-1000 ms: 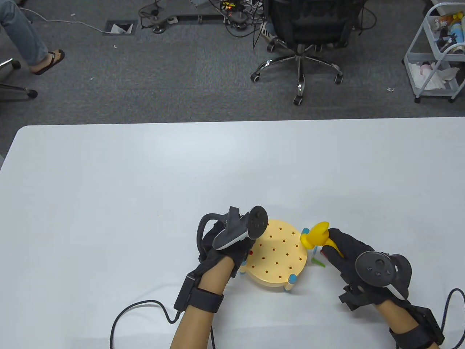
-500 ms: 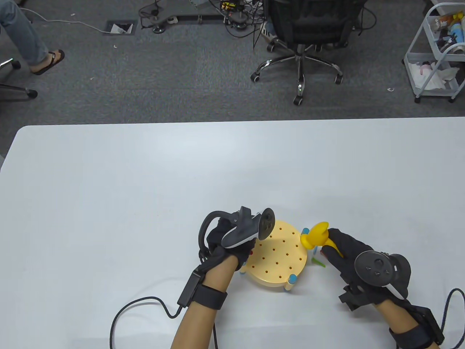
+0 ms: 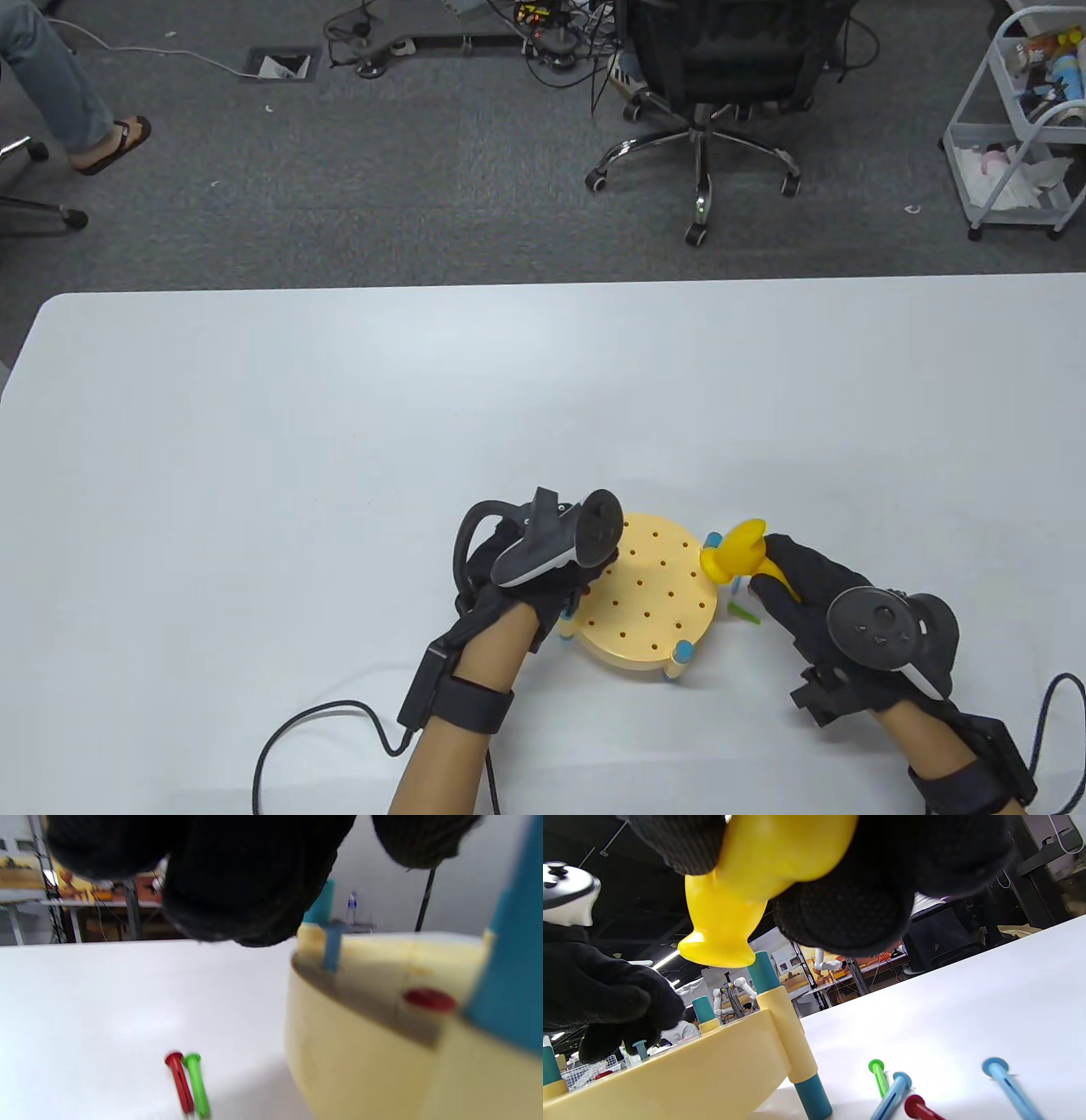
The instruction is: Hammer toy nails into tap bench
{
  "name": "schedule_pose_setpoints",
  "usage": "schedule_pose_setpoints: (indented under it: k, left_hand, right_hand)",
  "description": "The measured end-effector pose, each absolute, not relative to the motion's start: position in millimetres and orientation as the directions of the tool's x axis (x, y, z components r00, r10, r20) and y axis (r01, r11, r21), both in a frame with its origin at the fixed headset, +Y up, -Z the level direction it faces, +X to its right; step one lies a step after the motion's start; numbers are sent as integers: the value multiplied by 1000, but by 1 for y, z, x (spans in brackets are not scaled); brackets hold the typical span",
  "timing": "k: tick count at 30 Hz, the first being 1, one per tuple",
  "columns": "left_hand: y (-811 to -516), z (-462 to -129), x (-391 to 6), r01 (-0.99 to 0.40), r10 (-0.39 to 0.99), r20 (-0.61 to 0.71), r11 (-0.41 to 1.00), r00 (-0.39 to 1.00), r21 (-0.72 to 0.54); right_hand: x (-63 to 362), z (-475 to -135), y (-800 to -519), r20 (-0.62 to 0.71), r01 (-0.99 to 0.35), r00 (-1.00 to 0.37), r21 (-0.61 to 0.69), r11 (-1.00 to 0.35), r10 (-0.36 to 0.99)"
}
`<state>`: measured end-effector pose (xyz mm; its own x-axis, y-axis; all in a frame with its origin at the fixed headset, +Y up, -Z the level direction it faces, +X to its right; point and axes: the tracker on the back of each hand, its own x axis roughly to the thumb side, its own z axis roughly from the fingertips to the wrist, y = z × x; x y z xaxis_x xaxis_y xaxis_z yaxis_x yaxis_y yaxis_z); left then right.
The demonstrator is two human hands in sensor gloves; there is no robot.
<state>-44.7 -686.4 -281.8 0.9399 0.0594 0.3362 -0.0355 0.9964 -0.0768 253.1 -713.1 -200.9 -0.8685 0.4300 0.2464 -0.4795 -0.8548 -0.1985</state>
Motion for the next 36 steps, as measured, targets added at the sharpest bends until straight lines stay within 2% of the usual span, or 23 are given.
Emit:
schedule_pose_setpoints:
  k: [4,7,10,14,17,20,22,25,26,28,29,31,32,33,34,36]
  left_hand:
    - [-673,-254,-79,-231,196,334,971,922,68]
    - [-685,-226,-91,-340,321,353,941,879,-10]
    - [-699,-210,-93,-269,250,377,963,892,-1]
    - [-712,-204,-86,-227,193,370,973,909,51]
    - [-719,-207,-84,-279,240,384,959,891,47]
    - [-726,-209,-87,-351,317,369,936,874,26]
    - [-729,-211,-89,-383,353,365,924,861,10]
    - [-733,-211,-89,-401,364,377,916,852,22]
    - [-733,-211,-88,-396,354,382,917,854,35]
    - [-732,-211,-87,-379,337,384,925,859,35]
    - [-733,-211,-87,-381,339,384,924,859,37]
    - [-735,-212,-88,-395,353,382,918,854,36]
    - [-735,-213,-88,-403,365,377,915,851,24]
    - [-736,-213,-88,-404,368,378,914,849,18]
    - [-736,-213,-88,-405,370,378,914,849,16]
    - [-736,-213,-88,-400,364,380,916,851,19]
  right_hand:
    - [254,-199,-709,254,-500,-858,-214,-839,447]
    - [248,-193,-699,291,-496,-857,-241,-834,425]
    - [231,-190,-687,336,-440,-873,-228,-869,354]
    - [186,-200,-672,439,-291,-871,-106,-951,218]
    - [151,-210,-667,481,-164,-870,-73,-984,109]
    - [125,-217,-668,504,-90,-863,-88,-992,34]
    - [113,-220,-670,512,-75,-859,-109,-991,9]
    - [101,-222,-672,483,-134,-876,-226,-965,8]
    - [96,-224,-677,511,-129,-860,-218,-967,-1]
    - [94,-231,-687,491,27,-868,-111,-993,-78]
    - [96,-231,-685,502,-45,-864,-148,-988,-36]
    - [98,-233,-679,486,-88,-874,-122,-989,18]
    - [99,-233,-676,501,-146,-864,-172,-974,42]
    - [99,-235,-680,505,-129,-863,-160,-979,31]
    - [98,-238,-685,491,-5,-871,-56,-998,-23]
    - [98,-238,-675,528,-56,-849,-61,-997,16]
